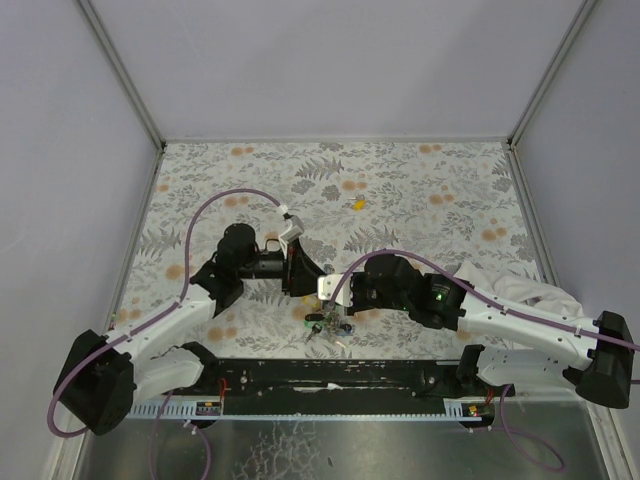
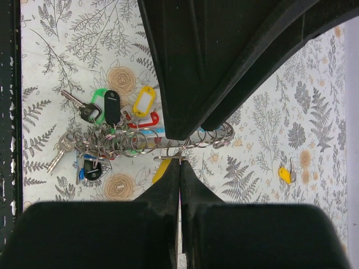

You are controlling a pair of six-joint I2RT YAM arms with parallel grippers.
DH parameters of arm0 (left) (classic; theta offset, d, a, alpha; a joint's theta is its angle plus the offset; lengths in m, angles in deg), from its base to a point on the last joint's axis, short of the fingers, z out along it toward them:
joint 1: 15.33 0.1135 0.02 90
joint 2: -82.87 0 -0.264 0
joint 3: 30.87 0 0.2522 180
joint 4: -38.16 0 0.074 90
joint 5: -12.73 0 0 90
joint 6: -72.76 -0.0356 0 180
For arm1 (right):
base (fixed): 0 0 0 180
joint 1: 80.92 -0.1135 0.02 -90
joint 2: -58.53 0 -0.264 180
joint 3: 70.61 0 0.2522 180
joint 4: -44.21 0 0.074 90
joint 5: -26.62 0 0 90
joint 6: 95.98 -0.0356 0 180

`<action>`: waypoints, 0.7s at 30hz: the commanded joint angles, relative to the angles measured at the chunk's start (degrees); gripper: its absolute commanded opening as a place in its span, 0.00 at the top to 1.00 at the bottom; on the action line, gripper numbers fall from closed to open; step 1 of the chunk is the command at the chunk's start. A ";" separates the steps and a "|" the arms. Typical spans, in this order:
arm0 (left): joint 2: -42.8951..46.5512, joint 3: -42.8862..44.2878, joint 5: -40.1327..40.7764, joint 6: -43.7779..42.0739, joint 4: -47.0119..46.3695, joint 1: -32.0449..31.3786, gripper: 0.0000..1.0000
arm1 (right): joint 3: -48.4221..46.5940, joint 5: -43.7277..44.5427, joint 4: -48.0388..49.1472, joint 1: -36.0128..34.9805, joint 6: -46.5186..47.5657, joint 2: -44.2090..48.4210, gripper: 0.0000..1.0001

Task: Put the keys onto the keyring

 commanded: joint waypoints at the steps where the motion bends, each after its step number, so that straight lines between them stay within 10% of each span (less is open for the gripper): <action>1: -1.62 -0.30 -4.87 0.23 -7.33 0.40 0.60 | -2.84 -1.07 2.86 -0.18 1.30 0.34 1.00; 21: -3.90 -6.85 -8.31 -4.91 -23.95 -1.29 0.59 | -3.08 -2.64 2.39 -0.13 1.57 1.42 1.00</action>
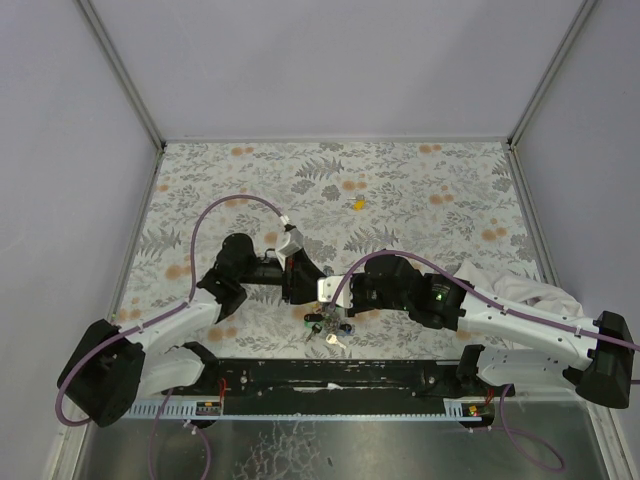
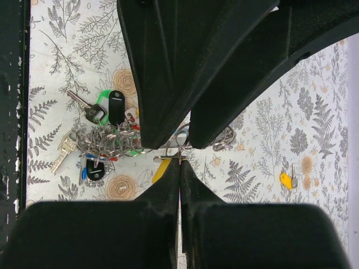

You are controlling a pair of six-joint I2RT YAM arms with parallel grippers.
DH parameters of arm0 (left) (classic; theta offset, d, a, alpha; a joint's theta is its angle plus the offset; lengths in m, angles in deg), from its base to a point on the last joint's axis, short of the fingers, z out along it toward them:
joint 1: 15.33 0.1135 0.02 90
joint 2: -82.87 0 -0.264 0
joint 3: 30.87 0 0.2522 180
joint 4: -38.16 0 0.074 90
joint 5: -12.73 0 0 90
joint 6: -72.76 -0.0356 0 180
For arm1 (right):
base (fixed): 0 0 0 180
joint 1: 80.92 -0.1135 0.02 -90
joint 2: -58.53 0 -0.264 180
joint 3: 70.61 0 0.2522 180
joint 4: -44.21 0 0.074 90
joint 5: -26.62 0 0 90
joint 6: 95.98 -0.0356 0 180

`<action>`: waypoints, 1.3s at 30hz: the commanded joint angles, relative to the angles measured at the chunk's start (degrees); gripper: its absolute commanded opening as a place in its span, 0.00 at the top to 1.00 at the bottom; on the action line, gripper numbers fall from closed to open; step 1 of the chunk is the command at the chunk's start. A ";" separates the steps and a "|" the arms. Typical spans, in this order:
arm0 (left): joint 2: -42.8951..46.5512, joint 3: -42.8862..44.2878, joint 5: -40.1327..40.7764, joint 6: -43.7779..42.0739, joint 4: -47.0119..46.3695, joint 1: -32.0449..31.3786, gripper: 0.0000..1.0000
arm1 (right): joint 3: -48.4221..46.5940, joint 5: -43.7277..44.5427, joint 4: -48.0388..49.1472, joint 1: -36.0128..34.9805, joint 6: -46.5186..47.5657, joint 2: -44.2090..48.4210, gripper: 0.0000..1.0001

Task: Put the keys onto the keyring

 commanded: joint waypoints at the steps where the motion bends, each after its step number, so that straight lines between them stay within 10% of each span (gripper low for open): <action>1: -0.66 -1.50 -1.43 -3.88 -5.68 -0.86 0.59 | -3.05 -0.84 2.38 -0.19 0.52 1.54 1.00; 39: -0.24 -1.53 4.59 -12.02 4.98 -3.37 0.79 | -1.39 2.25 4.41 -0.13 -0.60 3.84 1.00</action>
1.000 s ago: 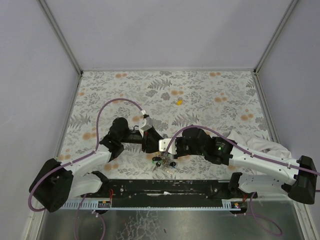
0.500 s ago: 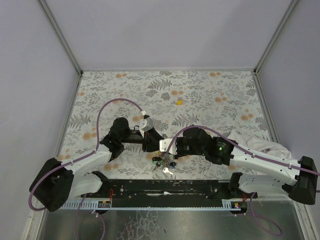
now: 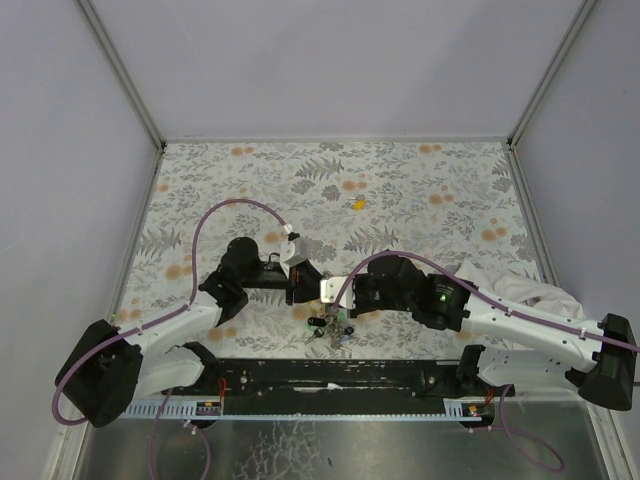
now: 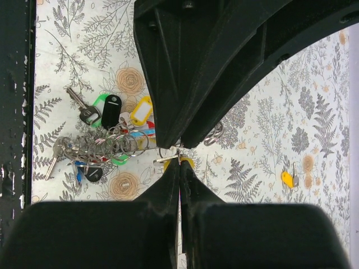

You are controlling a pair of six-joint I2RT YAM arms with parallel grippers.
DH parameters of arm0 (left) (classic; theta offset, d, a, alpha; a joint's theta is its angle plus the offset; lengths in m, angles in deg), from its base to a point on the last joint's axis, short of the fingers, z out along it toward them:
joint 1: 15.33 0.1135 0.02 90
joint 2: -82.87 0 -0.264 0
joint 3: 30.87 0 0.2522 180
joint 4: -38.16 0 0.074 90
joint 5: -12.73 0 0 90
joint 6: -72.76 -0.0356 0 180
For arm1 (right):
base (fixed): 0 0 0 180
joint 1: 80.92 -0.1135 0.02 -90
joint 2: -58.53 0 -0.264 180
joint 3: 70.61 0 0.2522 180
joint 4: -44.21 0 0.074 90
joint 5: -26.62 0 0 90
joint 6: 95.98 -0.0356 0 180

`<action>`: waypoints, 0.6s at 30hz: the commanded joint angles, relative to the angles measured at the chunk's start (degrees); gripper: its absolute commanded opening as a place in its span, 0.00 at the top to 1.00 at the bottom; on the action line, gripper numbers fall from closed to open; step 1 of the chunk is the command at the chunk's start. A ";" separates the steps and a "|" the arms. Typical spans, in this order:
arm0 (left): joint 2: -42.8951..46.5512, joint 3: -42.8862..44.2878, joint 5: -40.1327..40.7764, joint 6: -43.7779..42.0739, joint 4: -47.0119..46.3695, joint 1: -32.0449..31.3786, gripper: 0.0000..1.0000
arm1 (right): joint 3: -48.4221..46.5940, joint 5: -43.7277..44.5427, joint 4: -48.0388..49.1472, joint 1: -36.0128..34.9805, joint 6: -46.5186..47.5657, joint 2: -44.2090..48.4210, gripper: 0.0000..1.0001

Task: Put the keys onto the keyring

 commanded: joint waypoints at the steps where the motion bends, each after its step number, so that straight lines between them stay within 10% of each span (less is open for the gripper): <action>1: -0.95 -0.26 0.18 -1.83 2.98 -0.57 0.83 | -1.32 2.68 5.76 -0.15 -0.38 2.61 1.00; 18: 4.42 -2.21 12.68 4.18 3.02 -0.91 1.00 | 3.76 5.64 9.00 -0.22 -3.81 5.40 1.00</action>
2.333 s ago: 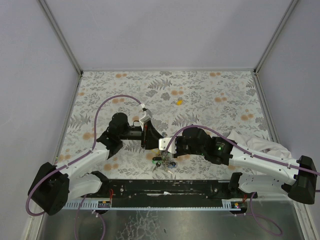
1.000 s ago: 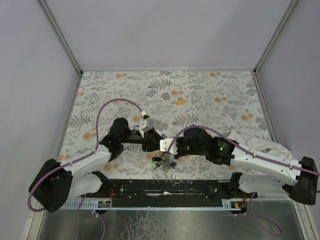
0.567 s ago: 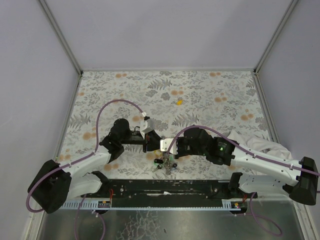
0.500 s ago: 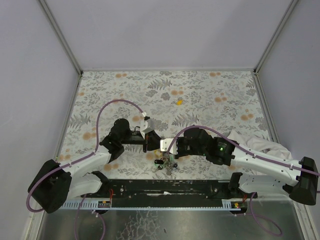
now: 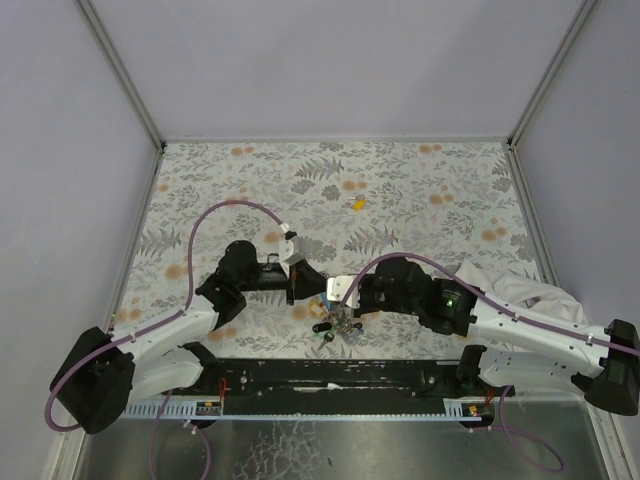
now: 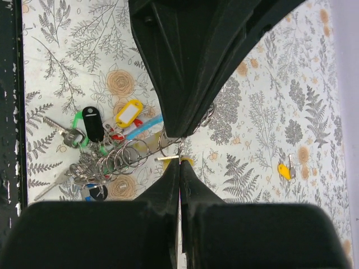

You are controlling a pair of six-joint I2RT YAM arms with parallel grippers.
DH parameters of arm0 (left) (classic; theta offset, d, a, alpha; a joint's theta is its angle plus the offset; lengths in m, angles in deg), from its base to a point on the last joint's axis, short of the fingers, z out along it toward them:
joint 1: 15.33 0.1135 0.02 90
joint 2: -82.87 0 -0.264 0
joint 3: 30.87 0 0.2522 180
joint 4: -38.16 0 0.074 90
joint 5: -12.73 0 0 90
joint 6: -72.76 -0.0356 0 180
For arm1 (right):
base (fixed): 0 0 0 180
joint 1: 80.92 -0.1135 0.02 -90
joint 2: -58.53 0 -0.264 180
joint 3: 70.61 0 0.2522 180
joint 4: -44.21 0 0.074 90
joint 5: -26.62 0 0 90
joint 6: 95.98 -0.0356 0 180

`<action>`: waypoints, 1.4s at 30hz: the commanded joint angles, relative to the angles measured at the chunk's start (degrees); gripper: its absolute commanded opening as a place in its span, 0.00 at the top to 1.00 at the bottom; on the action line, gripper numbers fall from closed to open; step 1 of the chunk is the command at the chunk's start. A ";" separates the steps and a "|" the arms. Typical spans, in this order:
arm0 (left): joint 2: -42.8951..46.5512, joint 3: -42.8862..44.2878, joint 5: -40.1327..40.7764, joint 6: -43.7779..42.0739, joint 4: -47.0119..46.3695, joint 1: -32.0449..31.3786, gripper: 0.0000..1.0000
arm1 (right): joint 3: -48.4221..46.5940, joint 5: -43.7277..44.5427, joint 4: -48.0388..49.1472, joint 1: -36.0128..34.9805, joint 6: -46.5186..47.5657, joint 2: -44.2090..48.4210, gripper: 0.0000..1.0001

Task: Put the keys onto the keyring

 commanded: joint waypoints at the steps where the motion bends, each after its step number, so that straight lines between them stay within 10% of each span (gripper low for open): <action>1: 3.52 -2.85 8.08 4.52 0.49 -0.02 1.00 | 2.22 3.72 7.37 -0.21 -2.58 2.87 1.00; 29: -3.87 -16.08 34.97 32.44 -41.28 -6.33 1.00 | 10.26 2.92 22.54 -2.27 -6.95 -1.39 1.00; 36: -0.84 -16.00 34.01 30.56 -35.26 -6.34 0.99 | 9.08 8.57 19.98 -2.30 -4.04 2.79 1.00; 42: 6.96 -14.20 30.87 23.00 -22.96 -6.35 0.77 | 4.89 9.77 15.55 -2.31 -0.74 2.76 1.00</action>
